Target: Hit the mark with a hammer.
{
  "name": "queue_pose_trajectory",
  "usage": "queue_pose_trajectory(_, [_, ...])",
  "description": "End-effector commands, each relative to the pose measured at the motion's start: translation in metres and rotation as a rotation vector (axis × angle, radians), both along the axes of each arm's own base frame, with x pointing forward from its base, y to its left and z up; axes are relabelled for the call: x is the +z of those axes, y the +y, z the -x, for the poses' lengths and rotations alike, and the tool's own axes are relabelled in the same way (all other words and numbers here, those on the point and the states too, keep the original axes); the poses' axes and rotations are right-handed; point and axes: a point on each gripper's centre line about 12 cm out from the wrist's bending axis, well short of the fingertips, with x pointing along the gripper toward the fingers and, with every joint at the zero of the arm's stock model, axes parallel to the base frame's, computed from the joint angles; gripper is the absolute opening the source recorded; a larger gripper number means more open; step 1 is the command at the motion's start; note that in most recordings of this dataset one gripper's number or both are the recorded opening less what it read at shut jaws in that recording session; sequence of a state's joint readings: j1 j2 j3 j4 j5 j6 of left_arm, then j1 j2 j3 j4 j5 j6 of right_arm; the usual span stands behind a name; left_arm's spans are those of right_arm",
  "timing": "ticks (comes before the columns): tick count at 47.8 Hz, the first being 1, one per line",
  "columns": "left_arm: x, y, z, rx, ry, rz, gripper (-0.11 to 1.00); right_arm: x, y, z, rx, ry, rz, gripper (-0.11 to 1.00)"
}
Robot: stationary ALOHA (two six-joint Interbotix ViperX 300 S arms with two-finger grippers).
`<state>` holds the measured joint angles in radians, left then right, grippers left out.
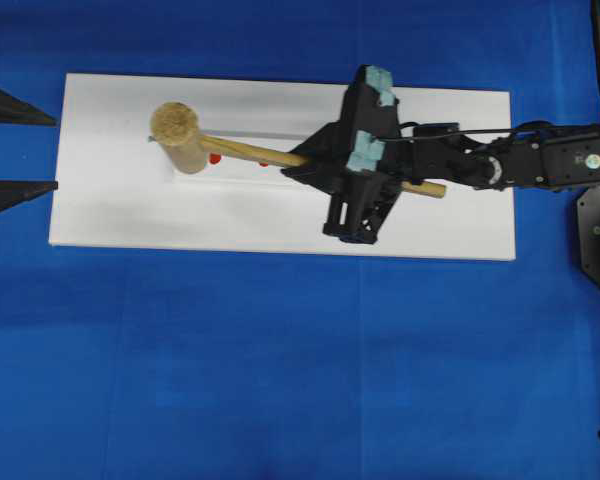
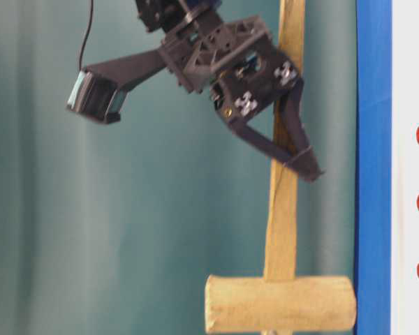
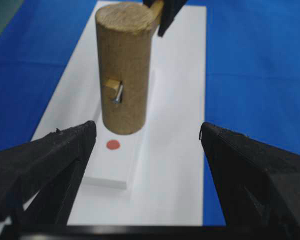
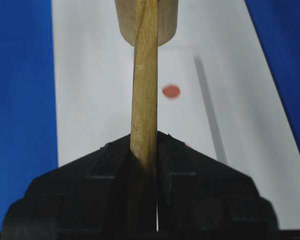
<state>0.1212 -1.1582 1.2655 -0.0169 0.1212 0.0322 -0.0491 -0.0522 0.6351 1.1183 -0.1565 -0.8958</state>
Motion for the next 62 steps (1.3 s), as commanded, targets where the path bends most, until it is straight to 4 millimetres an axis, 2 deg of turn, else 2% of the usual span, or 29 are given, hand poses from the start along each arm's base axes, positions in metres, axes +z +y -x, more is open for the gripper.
queue_pose_trajectory(1, [0.003, 0.001, -0.002, 0.005, -0.006, 0.001, 0.83, 0.019, 0.000, -0.009, 0.005, -0.050, 0.010, 0.02])
queue_pose_trajectory(14, [0.003, 0.001, -0.004, 0.007, -0.015, 0.006, 0.83, 0.017, 0.001, -0.008, 0.012, -0.044, 0.007, 0.02])
queue_pose_trajectory(30, [0.000, 0.005, -0.030, 0.014, -0.145, -0.003, 0.87, 0.019, 0.000, -0.009, 0.013, -0.047, 0.011, 0.02])
queue_pose_trajectory(38, [-0.003, 0.008, -0.045, 0.016, -0.177, -0.009, 0.94, 0.019, 0.001, -0.009, 0.015, -0.046, 0.010, 0.02])
queue_pose_trajectory(62, [-0.013, 0.018, -0.111, 0.024, -0.130, -0.007, 0.94, 0.021, 0.002, -0.010, 0.017, -0.053, 0.010, 0.02])
